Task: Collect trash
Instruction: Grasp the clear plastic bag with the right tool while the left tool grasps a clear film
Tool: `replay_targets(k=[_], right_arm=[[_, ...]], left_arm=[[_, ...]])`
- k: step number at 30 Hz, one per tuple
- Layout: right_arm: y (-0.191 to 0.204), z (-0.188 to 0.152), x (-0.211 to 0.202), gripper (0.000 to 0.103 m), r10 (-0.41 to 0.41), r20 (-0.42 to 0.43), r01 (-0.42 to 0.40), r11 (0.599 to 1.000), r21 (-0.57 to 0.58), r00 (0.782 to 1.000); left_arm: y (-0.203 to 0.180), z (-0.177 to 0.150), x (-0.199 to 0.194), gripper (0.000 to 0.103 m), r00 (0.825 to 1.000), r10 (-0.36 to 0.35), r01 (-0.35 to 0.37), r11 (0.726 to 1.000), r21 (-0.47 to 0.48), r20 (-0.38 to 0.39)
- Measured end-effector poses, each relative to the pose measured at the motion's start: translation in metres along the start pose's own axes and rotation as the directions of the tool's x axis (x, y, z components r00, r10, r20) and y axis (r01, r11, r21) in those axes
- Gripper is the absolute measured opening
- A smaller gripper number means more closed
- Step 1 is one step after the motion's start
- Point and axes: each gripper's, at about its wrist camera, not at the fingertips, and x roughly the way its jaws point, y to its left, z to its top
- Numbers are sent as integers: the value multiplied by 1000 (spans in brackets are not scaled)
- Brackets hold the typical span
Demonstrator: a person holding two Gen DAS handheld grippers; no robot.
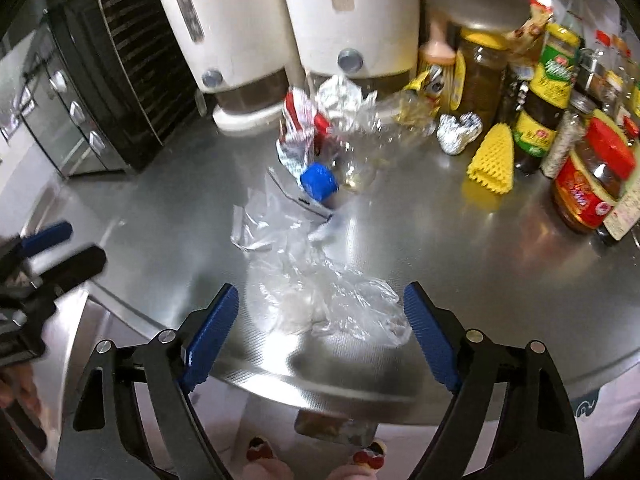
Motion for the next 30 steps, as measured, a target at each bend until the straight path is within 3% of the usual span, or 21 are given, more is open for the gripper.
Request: replay_targets(k=[3, 6, 8, 13, 30], right_arm=[[0, 1, 17, 75, -8, -31, 7, 1000, -17, 999], [-5, 2, 29, 58, -16, -66, 14, 1000, -19, 998], [-13, 3, 34, 39, -24, -76, 24, 1000, -3, 997], [-39, 3, 33, 21, -5, -89, 10, 999, 53, 996], [-91, -7, 18, 17, 15, -93, 0, 987, 158, 996]], left_arm=[[-2, 9, 13, 86, 1000, -9, 9, 1000, 4, -8], [-6, 18, 27, 86, 999, -28, 28, 1000, 11, -18], [-11, 23, 35, 86, 999, -43, 43, 999, 15, -25], [-25, 33, 58, 86, 996, -73, 75, 997, 33, -51], [-69, 44, 133, 77, 981, -114, 130, 987, 93, -159]])
